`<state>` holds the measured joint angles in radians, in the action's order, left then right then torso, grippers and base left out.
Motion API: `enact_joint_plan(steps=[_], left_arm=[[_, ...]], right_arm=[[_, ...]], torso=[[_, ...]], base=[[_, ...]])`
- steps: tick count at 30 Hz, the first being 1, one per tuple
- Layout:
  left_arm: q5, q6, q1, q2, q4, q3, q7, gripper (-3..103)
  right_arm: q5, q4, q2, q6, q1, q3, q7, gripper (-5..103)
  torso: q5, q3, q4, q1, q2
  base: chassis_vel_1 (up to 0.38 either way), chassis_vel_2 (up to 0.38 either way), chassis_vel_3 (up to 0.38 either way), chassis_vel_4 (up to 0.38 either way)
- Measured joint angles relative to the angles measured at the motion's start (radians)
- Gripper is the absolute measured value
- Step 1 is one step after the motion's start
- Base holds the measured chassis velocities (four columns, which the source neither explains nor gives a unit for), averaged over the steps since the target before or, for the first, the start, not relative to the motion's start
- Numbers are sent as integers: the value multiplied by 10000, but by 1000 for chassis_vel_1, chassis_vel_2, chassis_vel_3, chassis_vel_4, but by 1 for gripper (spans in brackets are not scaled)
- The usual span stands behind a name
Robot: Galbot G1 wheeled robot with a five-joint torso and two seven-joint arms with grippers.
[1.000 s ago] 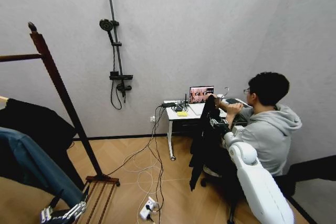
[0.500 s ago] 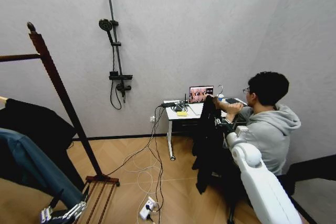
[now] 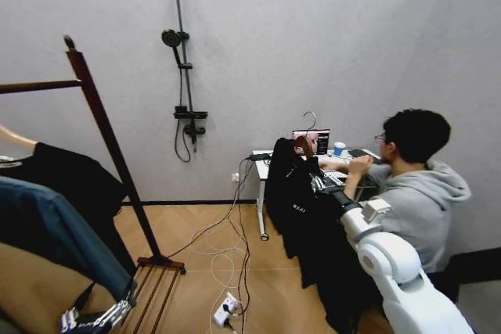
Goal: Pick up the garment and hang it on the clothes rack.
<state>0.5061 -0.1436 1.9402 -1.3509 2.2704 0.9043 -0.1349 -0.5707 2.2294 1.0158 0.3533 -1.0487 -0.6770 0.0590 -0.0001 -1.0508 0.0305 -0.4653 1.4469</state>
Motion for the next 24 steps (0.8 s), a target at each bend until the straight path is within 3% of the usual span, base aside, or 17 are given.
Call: enact_joint_plan(steps=[17, 24], left_arm=[[0, 0, 0, 0, 0, 0, 1, 100], [0, 0, 1, 0, 0, 0, 2, 100]], right_arm=[[51, 152, 239, 49, -319, -194, 208, 16], [109, 107, 284, -67, -314, -171, 137, 16]], torso=[[2, -2, -3, 1, 0], [1, -1, -1, 2, 1]], base=[[105, 111, 111, 103], [-16, 102, 95, -16]])
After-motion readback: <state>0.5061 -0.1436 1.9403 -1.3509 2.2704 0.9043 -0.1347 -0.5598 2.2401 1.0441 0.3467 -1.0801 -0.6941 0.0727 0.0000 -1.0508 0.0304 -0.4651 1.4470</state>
